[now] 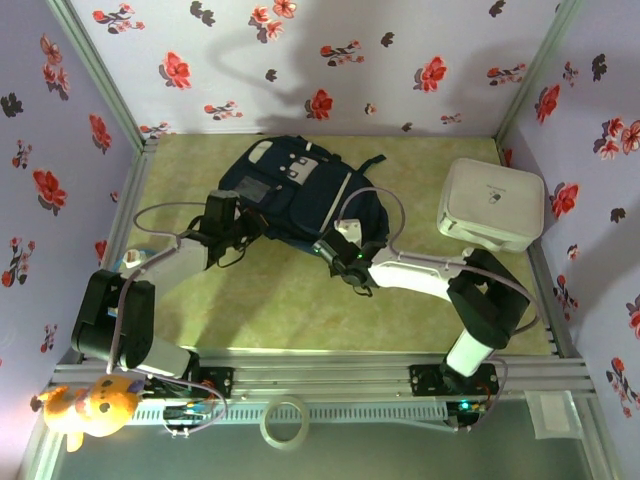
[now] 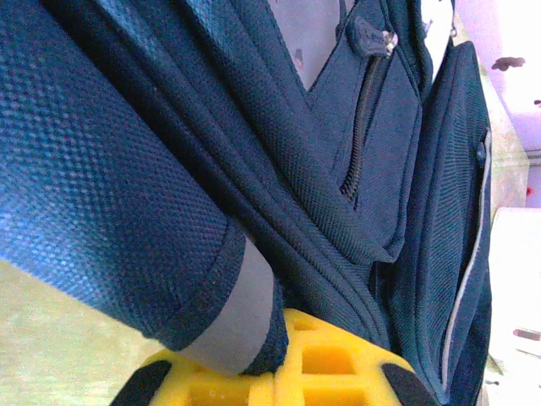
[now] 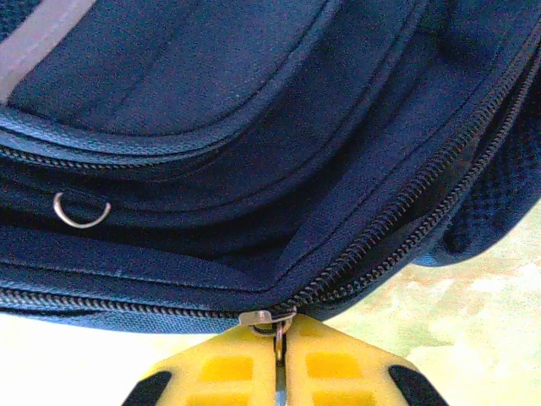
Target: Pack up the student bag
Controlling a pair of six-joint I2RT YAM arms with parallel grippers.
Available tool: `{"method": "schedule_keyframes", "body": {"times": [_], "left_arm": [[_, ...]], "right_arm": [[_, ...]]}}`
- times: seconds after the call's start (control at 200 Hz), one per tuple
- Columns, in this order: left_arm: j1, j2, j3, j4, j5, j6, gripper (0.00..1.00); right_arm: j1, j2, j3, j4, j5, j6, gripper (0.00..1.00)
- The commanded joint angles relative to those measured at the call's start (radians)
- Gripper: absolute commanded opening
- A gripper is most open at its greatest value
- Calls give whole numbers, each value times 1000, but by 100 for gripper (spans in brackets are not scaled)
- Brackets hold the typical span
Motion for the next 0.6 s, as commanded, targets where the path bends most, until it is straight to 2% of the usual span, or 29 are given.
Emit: {"method": "schedule_keyframes", "body": {"times": [0.0, 0.21, 0.595], "left_arm": [[16, -28, 2, 44, -16, 38, 0], [15, -37, 15, 35, 6, 42, 0], [9, -57, 29, 25, 4, 49, 0]], "right_arm": [[-7, 11, 22, 1, -41, -51, 10], [-7, 72, 94, -8, -27, -98, 17], [-8, 88, 99, -37, 5, -98, 20]]}}
